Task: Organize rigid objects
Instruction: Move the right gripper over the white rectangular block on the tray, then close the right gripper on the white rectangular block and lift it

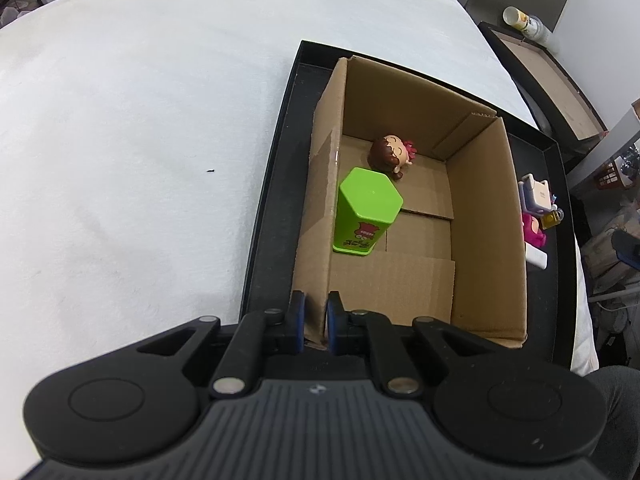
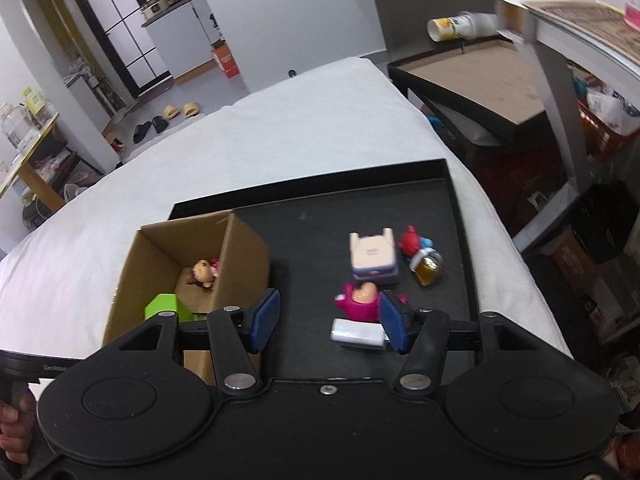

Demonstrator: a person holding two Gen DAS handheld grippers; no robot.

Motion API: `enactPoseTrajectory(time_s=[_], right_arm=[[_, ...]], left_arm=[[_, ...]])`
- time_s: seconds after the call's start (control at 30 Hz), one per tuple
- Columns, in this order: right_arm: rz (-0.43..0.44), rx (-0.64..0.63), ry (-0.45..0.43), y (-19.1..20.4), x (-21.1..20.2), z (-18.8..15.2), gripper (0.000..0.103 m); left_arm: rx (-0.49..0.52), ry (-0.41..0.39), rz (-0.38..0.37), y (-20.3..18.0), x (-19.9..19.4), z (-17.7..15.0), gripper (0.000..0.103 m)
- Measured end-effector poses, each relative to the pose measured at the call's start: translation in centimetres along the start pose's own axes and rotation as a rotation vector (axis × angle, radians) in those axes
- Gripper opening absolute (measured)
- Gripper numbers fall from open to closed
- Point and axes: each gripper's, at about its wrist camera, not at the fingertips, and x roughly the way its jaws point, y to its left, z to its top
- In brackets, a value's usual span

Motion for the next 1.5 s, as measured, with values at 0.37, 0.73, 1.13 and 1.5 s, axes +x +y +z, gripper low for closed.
enactPoseTrajectory(time_s=[0.37, 0.73, 1.13, 1.5], right_arm=[[-0.008, 0.065, 0.025, -3.1, 1.0, -0.8, 0.060], [-0.032, 0.137, 0.089, -3.0, 4.5, -2.4, 0.086], [-0.123, 0.129, 0.144, -0.5, 8.9, -2.8, 0.088], [-0.223, 0.048, 0.149, 0.7, 10.5, -3.0, 0.070]], left_arm=[[0.004, -0.002, 0.011, -0.3, 0.0, 0.1, 0.010], [-0.004, -0.001, -0.001, 0.2, 0.0, 0.1, 0.010], [-0.007, 0.001, -0.013, 0.4, 0.1, 0.1, 0.010], [0.001, 0.000, -0.018, 0.4, 0.1, 0.0, 0.010]])
